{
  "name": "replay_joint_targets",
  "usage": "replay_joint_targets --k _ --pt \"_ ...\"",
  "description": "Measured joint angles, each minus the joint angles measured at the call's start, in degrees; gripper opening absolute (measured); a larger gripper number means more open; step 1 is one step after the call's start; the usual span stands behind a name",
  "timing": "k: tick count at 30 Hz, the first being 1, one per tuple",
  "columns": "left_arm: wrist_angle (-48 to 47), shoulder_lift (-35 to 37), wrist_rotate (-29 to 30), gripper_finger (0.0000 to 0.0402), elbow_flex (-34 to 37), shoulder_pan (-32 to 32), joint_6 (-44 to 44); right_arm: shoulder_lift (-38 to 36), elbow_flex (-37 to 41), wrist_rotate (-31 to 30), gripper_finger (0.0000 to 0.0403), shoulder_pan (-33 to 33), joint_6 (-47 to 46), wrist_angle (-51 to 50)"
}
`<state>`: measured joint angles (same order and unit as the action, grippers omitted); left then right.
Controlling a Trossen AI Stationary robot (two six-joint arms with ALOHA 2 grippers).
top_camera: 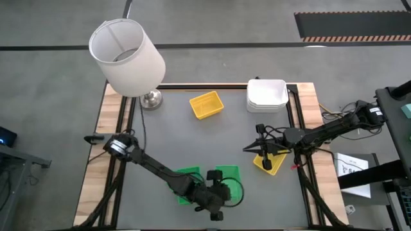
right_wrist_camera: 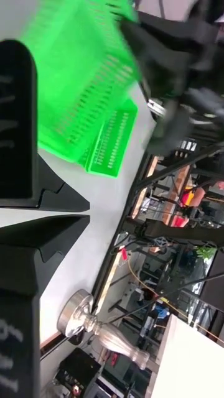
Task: Stack baskets by color
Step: Stack the right green bin on the left green bin
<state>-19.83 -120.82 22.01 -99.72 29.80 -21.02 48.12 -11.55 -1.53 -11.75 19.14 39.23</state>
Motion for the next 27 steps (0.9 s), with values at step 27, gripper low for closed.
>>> replay_joint_targets --k 27 --pt "-31.68 10.5 23.55 0.0 2.29 18.53 -13.34 0.09 0.0 -0.01 0.0012 0.02 -2.95 -1.28"
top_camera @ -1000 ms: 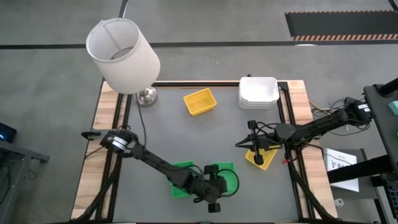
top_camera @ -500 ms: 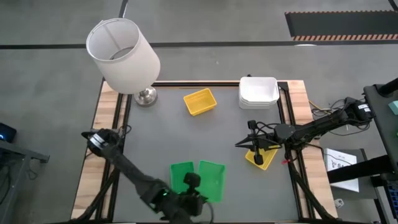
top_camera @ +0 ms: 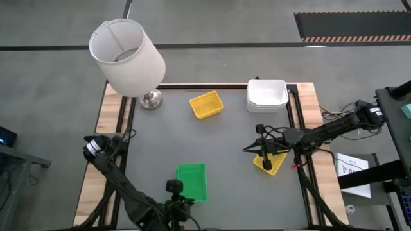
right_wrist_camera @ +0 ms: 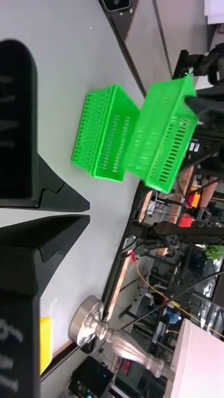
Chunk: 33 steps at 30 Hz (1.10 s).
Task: Stack baskets by color
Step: Stack the right green bin on the left green bin
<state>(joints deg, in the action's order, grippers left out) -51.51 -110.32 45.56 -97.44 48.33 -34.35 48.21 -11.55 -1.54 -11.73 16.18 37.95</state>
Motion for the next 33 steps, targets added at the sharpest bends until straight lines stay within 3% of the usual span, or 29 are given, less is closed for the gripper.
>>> replay_joint_targets --k 5,20,33 --pt "0.27 -0.11 -1.55 0.0 2.46 -0.38 -4.23 0.0 0.0 0.0 0.0012 0.0 -0.65 -0.56" --pt "8.22 -0.11 -3.52 0.0002 9.49 -1.08 -4.35 0.0 0.0 0.0 0.0012 0.0 -0.78 -1.36" --pt "9.01 -0.13 -5.16 0.0094 11.46 -1.48 -5.81 0.0 0.0 0.0 0.0012 0.0 -0.79 -1.59"
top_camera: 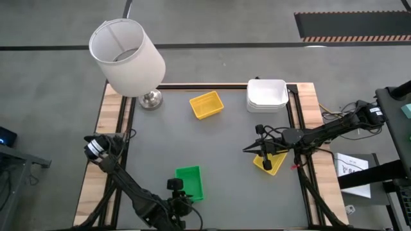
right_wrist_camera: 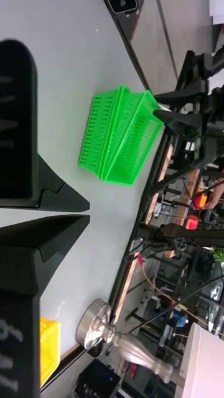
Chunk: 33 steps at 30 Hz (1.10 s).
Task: Stack baskets by color
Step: Stack the right green bin on the left green bin, then stack the bottom yellow bin on the top yellow bin
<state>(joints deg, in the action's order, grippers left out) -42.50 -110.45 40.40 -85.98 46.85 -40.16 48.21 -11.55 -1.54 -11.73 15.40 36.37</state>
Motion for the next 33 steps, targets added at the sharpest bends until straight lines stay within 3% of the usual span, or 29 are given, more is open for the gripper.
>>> replay_joint_targets --k 6,9,13,22,27,33 --pt "0.1 2.45 -0.33 0.0113 -1.74 -0.37 0.74 0.0 0.0 0.0 0.0012 0.0 0.0 -0.18" --pt "1.24 3.98 0.3 0.0109 -2.53 -0.74 5.47 0.0 0.0 0.0 0.0012 0.0 0.02 -0.31" --pt "5.17 4.03 1.58 0.0087 -1.68 -1.3 13.33 0.0 0.0 0.0 0.0012 0.0 0.01 -0.32" --pt "13.4 1.94 -3.09 0.0009 6.51 -3.01 10.56 0.0 0.0 0.0 0.0012 0.0 0.01 -0.57" --pt "15.63 3.28 -3.27 0.0006 8.27 -3.2 11.49 0.0 0.0 0.0 0.0012 0.0 -0.35 -0.71" --pt "19.62 6.38 -2.21 0.0006 8.31 -4.91 21.03 0.0 0.0 0.0 0.0012 0.0 -0.44 -1.51"
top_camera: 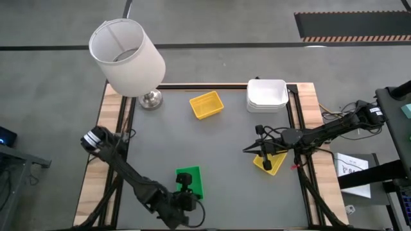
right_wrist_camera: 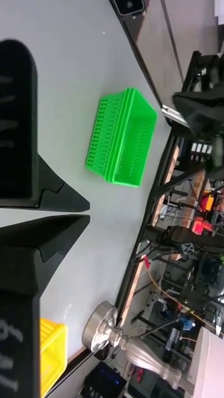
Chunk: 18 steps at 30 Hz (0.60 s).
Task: Stack baskets by color
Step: Stack the bottom yellow bin on the top yellow bin
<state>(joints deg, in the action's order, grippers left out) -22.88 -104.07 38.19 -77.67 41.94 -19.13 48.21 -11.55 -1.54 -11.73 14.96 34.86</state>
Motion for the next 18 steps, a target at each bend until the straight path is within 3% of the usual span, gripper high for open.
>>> replay_joint_targets --k 5,11,18 --pt "3.05 1.8 -0.95 0.0005 0.06 -4.38 8.59 0.0 0.0 0.0 0.0012 0.0 -0.02 -0.44" --pt "2.95 2.05 -12.75 0.0005 0.41 -11.03 19.95 -0.02 0.0 0.0 0.0012 0.0 -1.53 -3.41" --pt "2.71 3.98 -20.5 0.0005 3.05 -17.99 30.66 -0.07 -0.04 -0.02 0.0012 0.01 -8.48 -7.63"
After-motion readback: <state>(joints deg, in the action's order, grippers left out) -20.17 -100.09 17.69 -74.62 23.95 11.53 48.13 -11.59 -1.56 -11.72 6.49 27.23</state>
